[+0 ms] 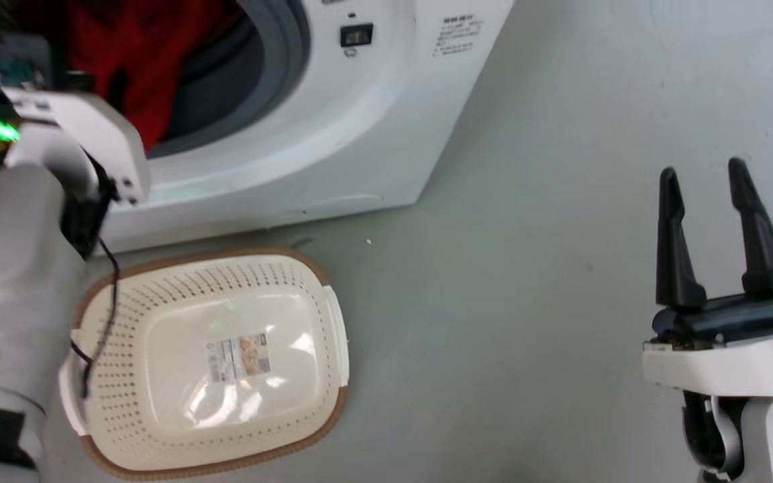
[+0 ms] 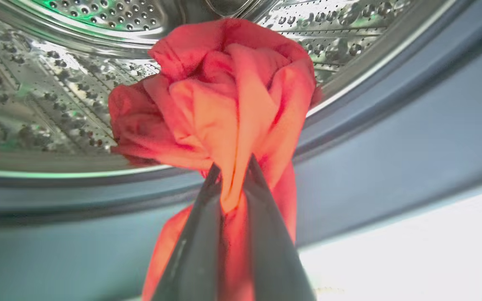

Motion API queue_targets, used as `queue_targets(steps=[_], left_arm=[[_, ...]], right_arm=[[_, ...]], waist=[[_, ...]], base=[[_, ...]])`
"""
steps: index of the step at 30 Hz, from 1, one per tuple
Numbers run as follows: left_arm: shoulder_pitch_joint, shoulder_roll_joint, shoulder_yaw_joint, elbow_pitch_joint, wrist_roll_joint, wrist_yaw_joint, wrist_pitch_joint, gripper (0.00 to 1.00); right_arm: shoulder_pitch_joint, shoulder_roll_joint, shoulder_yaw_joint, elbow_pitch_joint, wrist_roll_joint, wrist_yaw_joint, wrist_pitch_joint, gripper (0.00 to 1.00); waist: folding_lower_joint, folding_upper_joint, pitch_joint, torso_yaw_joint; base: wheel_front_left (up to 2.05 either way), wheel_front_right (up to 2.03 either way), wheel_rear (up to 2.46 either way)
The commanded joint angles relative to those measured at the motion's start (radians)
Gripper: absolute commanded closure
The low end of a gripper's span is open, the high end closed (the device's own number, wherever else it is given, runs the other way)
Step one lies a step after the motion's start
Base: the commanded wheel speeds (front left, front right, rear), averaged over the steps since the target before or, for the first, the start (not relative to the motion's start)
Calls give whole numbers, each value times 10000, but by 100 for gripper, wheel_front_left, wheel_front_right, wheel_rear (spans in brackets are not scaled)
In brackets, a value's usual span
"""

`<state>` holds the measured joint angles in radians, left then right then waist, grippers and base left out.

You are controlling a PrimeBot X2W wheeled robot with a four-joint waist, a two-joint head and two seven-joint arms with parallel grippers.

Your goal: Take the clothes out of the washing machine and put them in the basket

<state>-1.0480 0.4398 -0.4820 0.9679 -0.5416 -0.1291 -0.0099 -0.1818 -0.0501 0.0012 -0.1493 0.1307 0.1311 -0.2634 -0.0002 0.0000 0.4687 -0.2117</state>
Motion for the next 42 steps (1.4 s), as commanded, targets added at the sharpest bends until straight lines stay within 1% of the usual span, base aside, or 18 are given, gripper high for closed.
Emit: queue_targets(steps=[1,7,13,19,22,23,27,34,37,42], left_arm=[[456,-70,-126,-144,-136,-5,-265,100],[2009,-216,-625,-659,-455,-6,-1095,100],[3421,-343,-970,-1363,-678,-6,-1580,100],[4856,-453,-1233,-2440,-783,144,-1597,100],[5619,-434,-1341,-3120,-879,302,-1543,100],[5619,-434,-1341,-3120,-879,302,-1543,100],[6560,-256,-1500,-4081,-935,538,-1319,100],[7951,-97,-1798,-5482,-1180,838,-898,100],[8332,12,-1935,-5669,-1096,1011,-807,100],[8711,-120,-1907,-5462,-1408,1085,-790,100]], right_arm=[[235,-3,-10,70,-112,-7,-21,0],[879,-2,42,257,-317,-7,-21,0],[1522,0,70,424,-415,-7,-21,0],[2139,0,94,564,-484,-7,-21,0],[2354,-2,90,648,-485,-7,-21,0],[2354,-2,90,648,-485,-7,-21,0],[2596,-2,88,677,-445,-7,-21,0],[2658,0,131,687,-371,-7,-21,0],[2581,0,159,678,-350,-7,-21,0],[2400,0,193,638,-407,-7,-21,0]], waist=[[2,0,-871,456],[2,0,-2068,839],[2,0,-3118,1197],[2,0,-3917,1521],[2,0,-4253,1606],[2,0,-4253,1606],[2,0,-4549,1661],[2,0,-4641,1580],[2,0,-4582,1447],[2,0,-4290,1169]], base=[[0,0,0],[0,0,0],[0,0,0],[0,0,0],[0,0,0],[0,0,0],[0,0,0],[0,0,0],[0,0,0],[0,0,0]])
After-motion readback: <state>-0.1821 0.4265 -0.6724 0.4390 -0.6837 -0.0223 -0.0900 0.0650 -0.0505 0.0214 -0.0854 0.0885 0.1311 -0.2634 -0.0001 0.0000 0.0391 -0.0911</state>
